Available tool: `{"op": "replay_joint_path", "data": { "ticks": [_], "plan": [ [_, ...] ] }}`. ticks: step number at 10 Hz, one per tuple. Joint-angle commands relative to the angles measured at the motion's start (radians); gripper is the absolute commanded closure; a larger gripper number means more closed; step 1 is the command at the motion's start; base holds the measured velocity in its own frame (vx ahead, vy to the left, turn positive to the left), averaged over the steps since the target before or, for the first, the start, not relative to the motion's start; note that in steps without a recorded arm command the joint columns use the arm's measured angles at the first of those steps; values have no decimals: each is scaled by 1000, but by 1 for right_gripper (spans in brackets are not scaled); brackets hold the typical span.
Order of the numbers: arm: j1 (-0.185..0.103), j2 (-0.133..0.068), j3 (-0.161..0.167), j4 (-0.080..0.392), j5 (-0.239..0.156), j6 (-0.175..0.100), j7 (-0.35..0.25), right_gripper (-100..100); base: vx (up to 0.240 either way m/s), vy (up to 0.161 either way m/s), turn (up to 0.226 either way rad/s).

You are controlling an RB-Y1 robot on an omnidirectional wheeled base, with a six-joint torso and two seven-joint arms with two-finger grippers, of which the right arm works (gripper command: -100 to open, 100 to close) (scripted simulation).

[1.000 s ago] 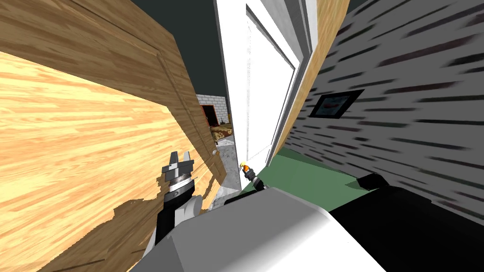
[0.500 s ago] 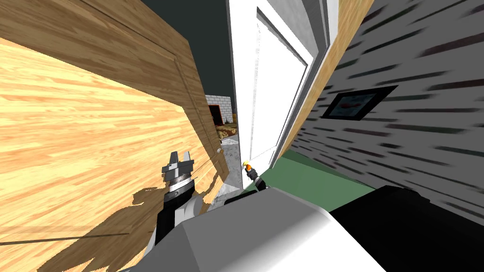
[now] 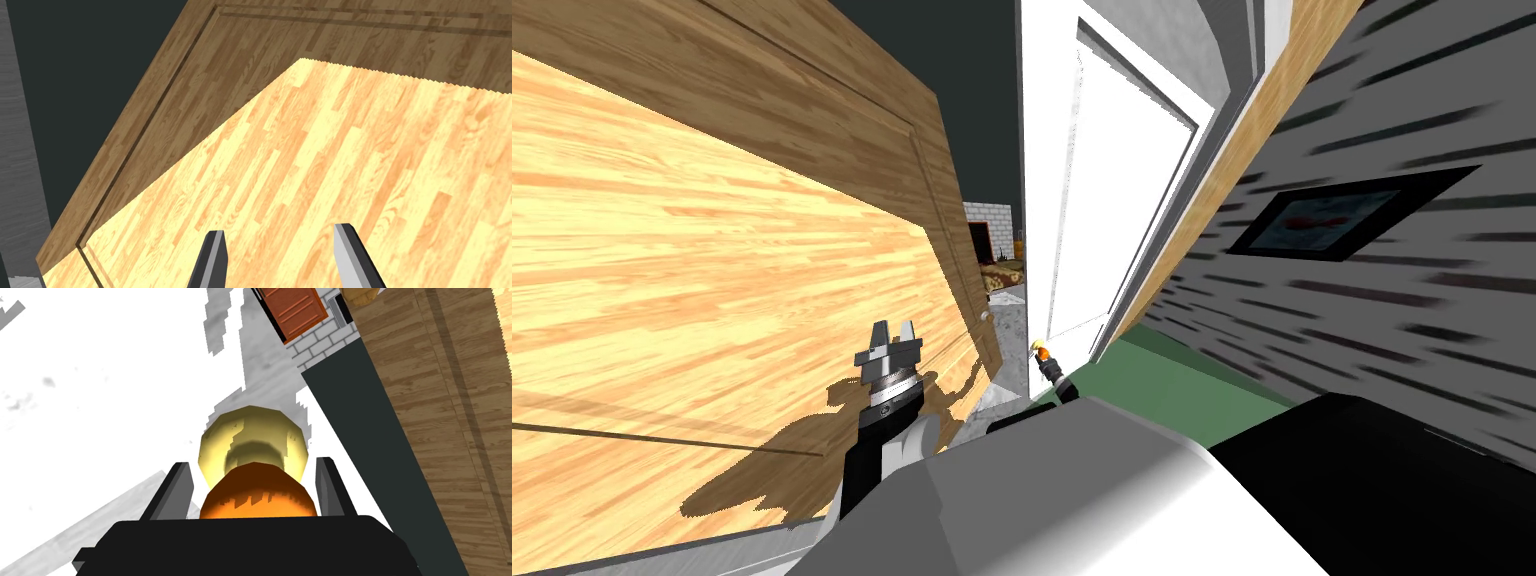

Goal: Push the door open

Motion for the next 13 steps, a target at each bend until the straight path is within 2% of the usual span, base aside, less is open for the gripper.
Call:
{"op": "replay_joint_path", "data": {
  "ticks": [1, 5, 6, 10, 11, 13],
  "plan": [
    [5, -19, -17, -18, -29, 17, -35, 100, 8, 9, 87],
    [14, -39, -36, 0, -120, 7, -132, 100, 7, 1, 198],
    [14, -39, -36, 0, -120, 7, -132, 100, 7, 14, 101],
    [22, -59, -56, 18, -213, -3, -232, 100, 7, 2, 190],
    [22, -59, -56, 18, -213, -3, -232, 100, 8, -15, 56],
    [22, -59, -56, 49, -213, -3, -232, 100, 11, 9, -7]
  ]
}}
